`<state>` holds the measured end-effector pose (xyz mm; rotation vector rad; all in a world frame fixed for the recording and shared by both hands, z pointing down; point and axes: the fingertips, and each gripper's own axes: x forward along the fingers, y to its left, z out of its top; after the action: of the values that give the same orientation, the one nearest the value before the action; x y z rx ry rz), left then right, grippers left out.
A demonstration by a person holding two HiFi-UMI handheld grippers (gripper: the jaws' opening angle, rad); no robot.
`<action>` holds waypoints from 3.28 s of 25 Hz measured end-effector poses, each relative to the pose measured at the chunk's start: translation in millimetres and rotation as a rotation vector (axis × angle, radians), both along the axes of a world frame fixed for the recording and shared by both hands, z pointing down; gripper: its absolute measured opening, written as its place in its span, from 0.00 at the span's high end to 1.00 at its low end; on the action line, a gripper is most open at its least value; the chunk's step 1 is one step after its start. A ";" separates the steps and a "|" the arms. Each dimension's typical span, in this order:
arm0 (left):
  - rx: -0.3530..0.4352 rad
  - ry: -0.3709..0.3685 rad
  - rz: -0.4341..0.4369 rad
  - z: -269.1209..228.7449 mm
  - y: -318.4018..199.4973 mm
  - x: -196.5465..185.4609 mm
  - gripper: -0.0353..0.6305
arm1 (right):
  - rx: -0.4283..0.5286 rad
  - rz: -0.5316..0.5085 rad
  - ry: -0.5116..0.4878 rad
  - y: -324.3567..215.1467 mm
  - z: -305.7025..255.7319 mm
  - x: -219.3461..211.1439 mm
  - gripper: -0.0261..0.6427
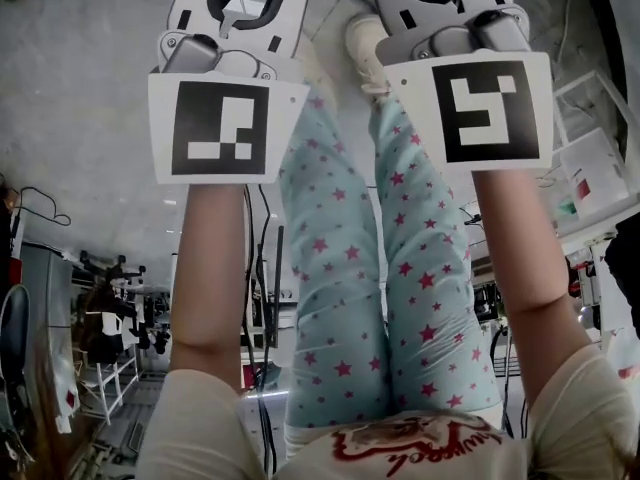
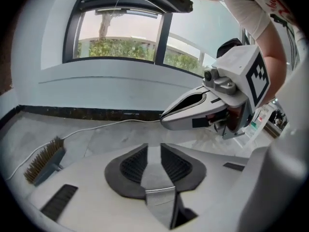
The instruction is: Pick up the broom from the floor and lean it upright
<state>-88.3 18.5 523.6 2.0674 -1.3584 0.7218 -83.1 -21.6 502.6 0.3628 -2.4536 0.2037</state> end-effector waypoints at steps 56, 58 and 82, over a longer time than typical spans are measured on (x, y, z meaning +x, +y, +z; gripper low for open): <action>0.047 -0.533 1.268 126.1 29.8 70.2 0.81 | 0.013 0.527 -0.112 -57.9 -86.1 79.3 0.92; 0.052 -0.536 1.207 98.1 11.3 67.9 0.81 | 0.069 0.558 -0.156 -68.9 -130.8 84.7 0.92; 0.334 -0.412 0.286 -262.4 -111.0 -41.8 0.82 | 0.400 0.626 -0.470 -95.0 -449.1 109.5 0.92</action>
<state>-130.1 -92.5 261.2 2.5097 -1.4960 1.1612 26.4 -116.5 53.5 1.3968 -2.7514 0.0559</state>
